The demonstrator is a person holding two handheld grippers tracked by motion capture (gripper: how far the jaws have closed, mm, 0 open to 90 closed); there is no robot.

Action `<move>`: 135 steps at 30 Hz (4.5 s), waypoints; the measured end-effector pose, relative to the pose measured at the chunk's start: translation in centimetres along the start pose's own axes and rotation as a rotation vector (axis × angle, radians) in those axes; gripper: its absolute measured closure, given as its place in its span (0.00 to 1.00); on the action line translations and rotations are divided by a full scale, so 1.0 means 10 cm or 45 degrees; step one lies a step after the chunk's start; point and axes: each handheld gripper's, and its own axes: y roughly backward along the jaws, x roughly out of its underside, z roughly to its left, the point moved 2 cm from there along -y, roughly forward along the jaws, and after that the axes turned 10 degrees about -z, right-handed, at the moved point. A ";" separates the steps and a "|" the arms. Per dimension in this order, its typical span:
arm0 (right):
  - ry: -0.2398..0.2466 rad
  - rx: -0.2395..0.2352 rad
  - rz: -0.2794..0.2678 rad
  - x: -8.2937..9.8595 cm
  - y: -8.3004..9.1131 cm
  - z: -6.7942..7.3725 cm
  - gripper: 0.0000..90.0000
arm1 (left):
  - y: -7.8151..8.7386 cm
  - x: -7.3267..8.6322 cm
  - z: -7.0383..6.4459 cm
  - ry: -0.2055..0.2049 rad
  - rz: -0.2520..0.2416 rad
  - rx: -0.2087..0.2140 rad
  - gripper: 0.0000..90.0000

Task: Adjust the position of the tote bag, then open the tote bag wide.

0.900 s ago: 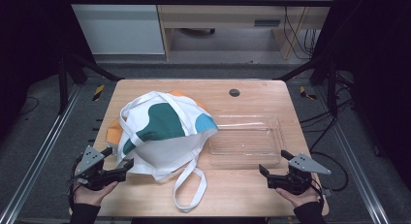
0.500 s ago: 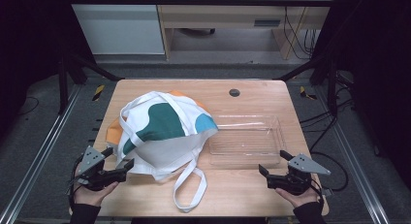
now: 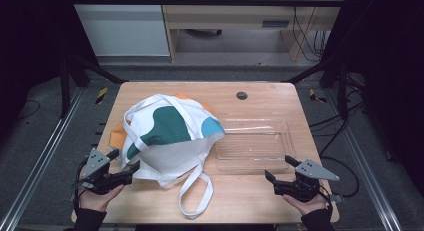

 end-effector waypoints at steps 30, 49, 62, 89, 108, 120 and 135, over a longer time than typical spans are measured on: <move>0.019 -0.086 0.014 -0.07 -0.11 0.15 0.26 | -0.08 -0.17 -0.08 -0.042 -0.040 0.006 0.26; 0.024 -0.179 -0.005 -0.23 -0.31 0.46 0.36 | -0.18 -0.33 -0.12 -0.094 -0.034 0.018 0.29; 0.015 -0.256 -0.030 -0.38 -0.51 0.70 0.48 | -0.30 -0.38 -0.15 -0.112 -0.001 0.026 0.30; 0.041 -0.413 0.088 -0.41 -1.41 1.59 0.72 | -0.38 -0.33 -0.12 -0.117 0.044 -0.003 0.45; 0.024 -0.378 0.171 -0.07 -1.95 1.91 0.82 | -0.37 -0.25 -0.11 -0.126 0.112 -0.043 0.47; 0.026 -0.392 0.238 0.11 -2.11 2.05 0.94 | -0.36 -0.27 -0.07 -0.111 0.131 -0.036 0.79; 0.051 -0.359 0.326 0.29 -2.27 2.10 1.00 | -0.31 -0.33 -0.05 -0.109 0.097 -0.032 0.90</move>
